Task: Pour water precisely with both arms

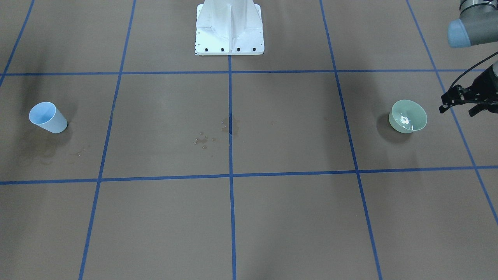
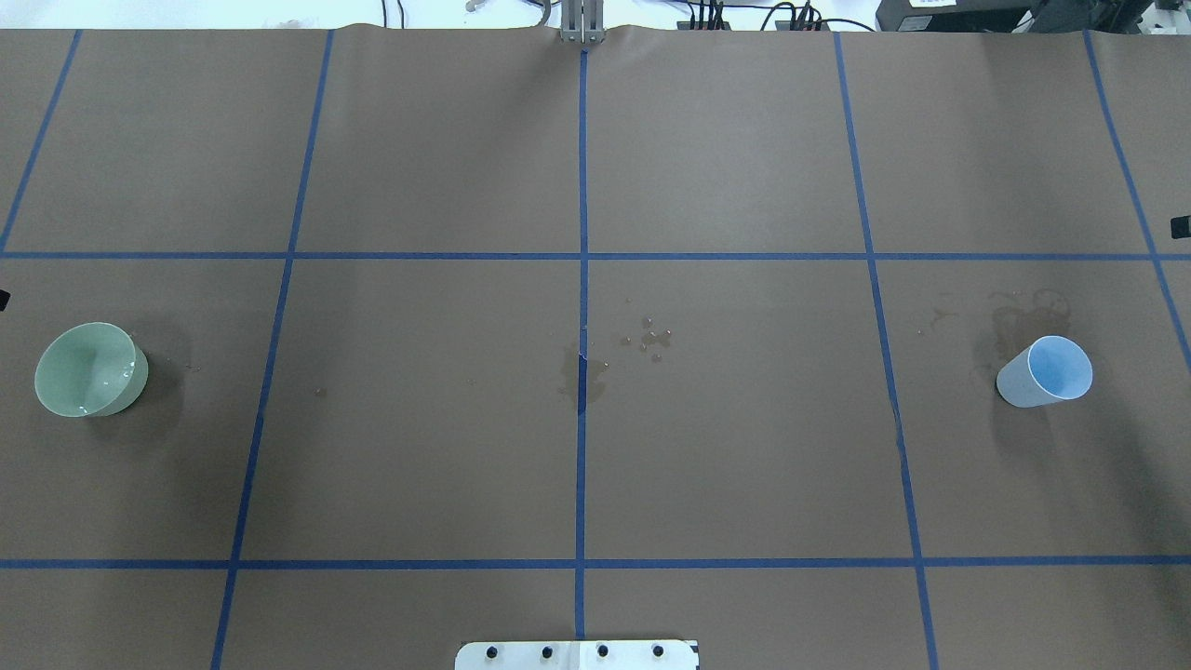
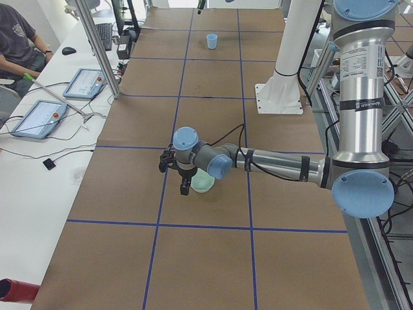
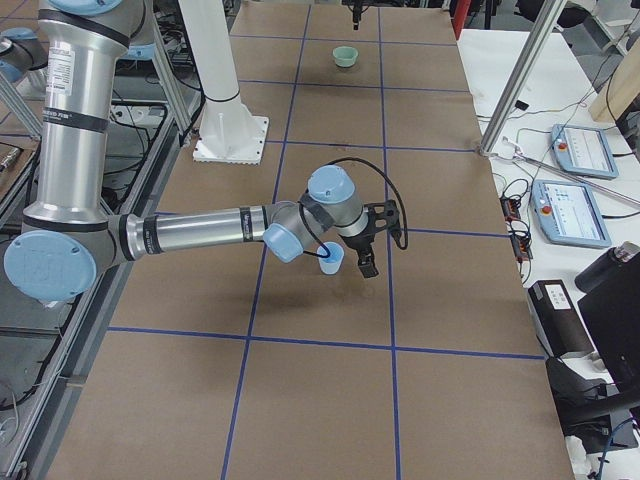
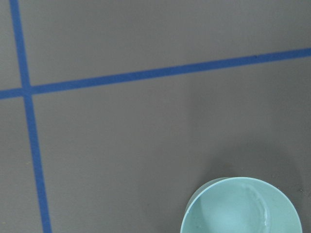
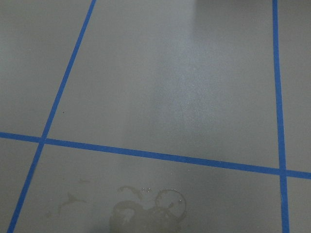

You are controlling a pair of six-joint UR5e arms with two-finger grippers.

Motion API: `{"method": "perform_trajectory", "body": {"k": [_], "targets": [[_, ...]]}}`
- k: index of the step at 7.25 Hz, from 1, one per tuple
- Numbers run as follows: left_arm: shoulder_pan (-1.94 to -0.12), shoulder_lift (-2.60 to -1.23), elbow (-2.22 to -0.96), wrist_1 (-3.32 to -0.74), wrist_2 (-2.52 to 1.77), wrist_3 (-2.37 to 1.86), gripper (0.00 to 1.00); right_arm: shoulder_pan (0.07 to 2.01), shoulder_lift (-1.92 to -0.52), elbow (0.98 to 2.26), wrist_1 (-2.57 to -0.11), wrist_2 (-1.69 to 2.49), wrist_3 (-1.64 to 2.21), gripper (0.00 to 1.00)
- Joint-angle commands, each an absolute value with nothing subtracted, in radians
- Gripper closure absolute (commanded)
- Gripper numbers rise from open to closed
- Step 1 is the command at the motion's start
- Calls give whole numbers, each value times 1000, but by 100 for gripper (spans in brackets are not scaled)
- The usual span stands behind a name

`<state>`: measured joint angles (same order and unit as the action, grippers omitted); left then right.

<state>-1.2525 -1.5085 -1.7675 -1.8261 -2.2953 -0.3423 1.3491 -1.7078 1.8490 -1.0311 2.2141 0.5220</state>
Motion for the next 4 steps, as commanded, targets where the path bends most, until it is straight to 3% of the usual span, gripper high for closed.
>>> {"method": "perform_trajectory", "body": {"k": [1,4], "targets": [[-1394,-1587,-1792,-1581,-2369,-151,0,1419,-1661,1848,-1254,2279,352,0],[-1474,-1595,-1767,-1542,-2425,-65,0,1454,-1664,1848,-1406,2329,235,0]]}}
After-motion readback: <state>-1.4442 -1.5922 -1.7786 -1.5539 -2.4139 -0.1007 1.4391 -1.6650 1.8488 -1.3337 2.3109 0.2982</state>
